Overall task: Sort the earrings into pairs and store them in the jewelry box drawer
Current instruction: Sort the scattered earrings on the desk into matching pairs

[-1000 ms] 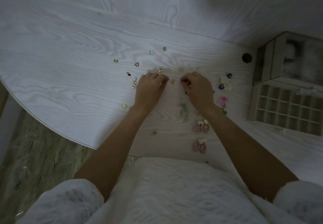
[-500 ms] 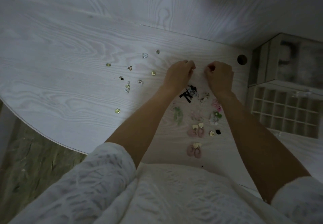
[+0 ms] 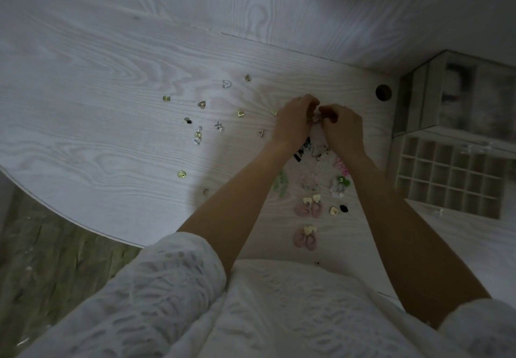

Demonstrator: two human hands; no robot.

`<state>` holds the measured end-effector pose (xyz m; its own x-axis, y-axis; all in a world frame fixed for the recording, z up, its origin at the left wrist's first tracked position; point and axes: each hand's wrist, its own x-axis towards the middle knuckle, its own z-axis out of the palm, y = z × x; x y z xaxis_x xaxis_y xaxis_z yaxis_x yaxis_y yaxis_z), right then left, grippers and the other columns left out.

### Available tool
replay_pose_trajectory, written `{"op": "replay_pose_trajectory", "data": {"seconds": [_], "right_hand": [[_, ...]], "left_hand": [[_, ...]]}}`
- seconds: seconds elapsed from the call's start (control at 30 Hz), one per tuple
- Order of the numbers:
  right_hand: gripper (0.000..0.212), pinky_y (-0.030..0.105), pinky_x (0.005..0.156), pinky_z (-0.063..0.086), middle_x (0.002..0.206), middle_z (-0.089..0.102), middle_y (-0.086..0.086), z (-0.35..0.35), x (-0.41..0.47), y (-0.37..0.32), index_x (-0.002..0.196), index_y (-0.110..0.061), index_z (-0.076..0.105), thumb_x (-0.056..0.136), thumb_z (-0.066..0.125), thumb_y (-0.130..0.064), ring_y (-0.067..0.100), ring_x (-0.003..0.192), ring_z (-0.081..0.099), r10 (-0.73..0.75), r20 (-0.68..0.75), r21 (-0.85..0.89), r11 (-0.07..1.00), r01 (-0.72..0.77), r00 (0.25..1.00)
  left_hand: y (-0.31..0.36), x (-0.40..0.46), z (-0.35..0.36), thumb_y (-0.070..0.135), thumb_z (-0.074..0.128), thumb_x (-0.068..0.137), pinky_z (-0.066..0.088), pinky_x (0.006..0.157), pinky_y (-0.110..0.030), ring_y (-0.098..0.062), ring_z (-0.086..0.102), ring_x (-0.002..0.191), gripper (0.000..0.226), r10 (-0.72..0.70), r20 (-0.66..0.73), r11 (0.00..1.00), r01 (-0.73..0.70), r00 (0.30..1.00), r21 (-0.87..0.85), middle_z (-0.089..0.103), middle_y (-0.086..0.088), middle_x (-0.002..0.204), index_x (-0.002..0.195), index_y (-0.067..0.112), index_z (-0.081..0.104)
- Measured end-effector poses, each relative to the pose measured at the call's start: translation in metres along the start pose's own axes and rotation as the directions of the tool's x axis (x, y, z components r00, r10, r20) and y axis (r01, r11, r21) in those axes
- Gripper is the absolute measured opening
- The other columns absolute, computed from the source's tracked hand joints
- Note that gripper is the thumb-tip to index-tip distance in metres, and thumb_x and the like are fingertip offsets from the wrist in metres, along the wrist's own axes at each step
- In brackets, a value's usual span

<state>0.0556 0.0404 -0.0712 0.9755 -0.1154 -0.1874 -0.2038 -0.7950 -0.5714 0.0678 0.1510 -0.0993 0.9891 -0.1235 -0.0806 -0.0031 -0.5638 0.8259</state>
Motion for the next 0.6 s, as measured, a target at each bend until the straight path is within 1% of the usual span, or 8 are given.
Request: {"op": "replay_pose_trajectory", "data": {"seconds": [0.13,0.2,0.27,0.33,0.37,0.43,0.5,0.6], "right_hand": [[0.028,0.017,0.084,0.034,0.115,0.060,0.018,-0.001,-0.002,0.000,0.116,-0.004,0.061,0.090,0.050,-0.007,0.025,0.101,0.058,-0.041,-0.005,-0.044,0.998,0.040,0.999],[0.026,0.019,0.082,0.035,0.115,0.058,0.017,-0.004,-0.003,-0.005,0.113,-0.003,0.062,0.090,0.049,-0.007,0.025,0.098,0.057,-0.122,-0.019,-0.093,0.988,0.120,0.992],[0.026,0.022,0.081,0.036,0.111,0.058,0.015,-0.006,-0.004,-0.011,0.110,-0.004,0.063,0.088,0.048,-0.003,0.026,0.096,0.056,-0.234,-0.031,-0.141,0.964,0.227,0.972],[0.026,0.023,0.078,0.036,0.107,0.059,0.016,-0.004,-0.002,-0.022,0.108,-0.004,0.063,0.087,0.048,-0.001,0.027,0.095,0.055,-0.330,-0.003,-0.142,0.935,0.326,0.944],[0.025,0.023,0.077,0.036,0.104,0.060,0.016,-0.001,0.002,-0.027,0.107,-0.004,0.063,0.087,0.048,-0.001,0.028,0.094,0.056,-0.376,0.024,-0.127,0.918,0.376,0.926],[0.023,0.022,0.076,0.036,0.104,0.062,0.017,0.011,0.011,-0.041,0.108,-0.003,0.063,0.088,0.050,-0.003,0.029,0.095,0.057,-0.450,0.111,-0.100,0.882,0.460,0.886],[0.027,0.021,0.079,0.033,0.111,0.061,0.016,0.025,0.023,-0.055,0.113,-0.004,0.061,0.088,0.051,-0.004,0.029,0.102,0.055,-0.478,0.195,-0.099,0.859,0.503,0.856],[0.038,0.029,0.093,0.034,0.123,0.057,0.014,0.046,0.039,-0.073,0.122,-0.006,0.055,0.085,0.049,0.000,0.030,0.114,0.048,-0.511,0.263,-0.114,0.826,0.552,0.818]], "left_hand": [[0.000,-0.010,-0.018,-0.009,0.056,0.078,0.053,0.082,-0.043,-0.027,0.063,0.091,0.033,0.039,0.039,0.999,-0.038,0.998,-0.021,0.066,-0.016,0.102,0.108,0.003,0.062],[-0.003,-0.022,-0.040,-0.004,0.057,0.081,0.052,0.083,-0.036,-0.022,0.062,0.093,0.029,0.119,0.024,0.993,-0.119,0.993,-0.009,0.066,-0.011,0.105,0.108,0.007,0.063],[-0.013,-0.038,-0.067,0.006,0.057,0.085,0.047,0.080,-0.026,-0.020,0.061,0.093,0.022,0.219,-0.047,0.973,-0.215,0.975,0.089,0.068,-0.003,0.101,0.105,0.012,0.065],[-0.029,-0.056,-0.095,0.014,0.058,0.087,0.045,0.077,-0.023,-0.018,0.060,0.093,0.018,0.263,-0.121,0.948,-0.233,0.957,0.219,0.070,0.002,0.096,0.103,0.016,0.066],[-0.039,-0.064,-0.107,0.016,0.059,0.087,0.046,0.076,-0.026,-0.018,0.061,0.092,0.018,0.257,-0.147,0.937,-0.209,0.955,0.279,0.070,0.003,0.093,0.103,0.017,0.066],[-0.061,-0.077,-0.128,0.019,0.060,0.084,0.046,0.077,-0.032,-0.022,0.060,0.091,0.020,0.173,-0.189,0.925,-0.094,0.967,0.369,0.070,0.003,0.090,0.103,0.017,0.066],[-0.082,-0.086,-0.143,0.023,0.061,0.081,0.043,0.078,-0.036,-0.028,0.059,0.092,0.024,0.076,-0.249,0.911,0.034,0.966,0.412,0.070,-0.001,0.092,0.103,0.017,0.066],[-0.103,-0.095,-0.154,0.027,0.064,0.079,0.044,0.079,-0.039,-0.032,0.056,0.092,0.026,-0.002,-0.343,0.885,0.162,0.939,0.438,0.068,-0.006,0.096,0.102,0.015,0.065]]}}
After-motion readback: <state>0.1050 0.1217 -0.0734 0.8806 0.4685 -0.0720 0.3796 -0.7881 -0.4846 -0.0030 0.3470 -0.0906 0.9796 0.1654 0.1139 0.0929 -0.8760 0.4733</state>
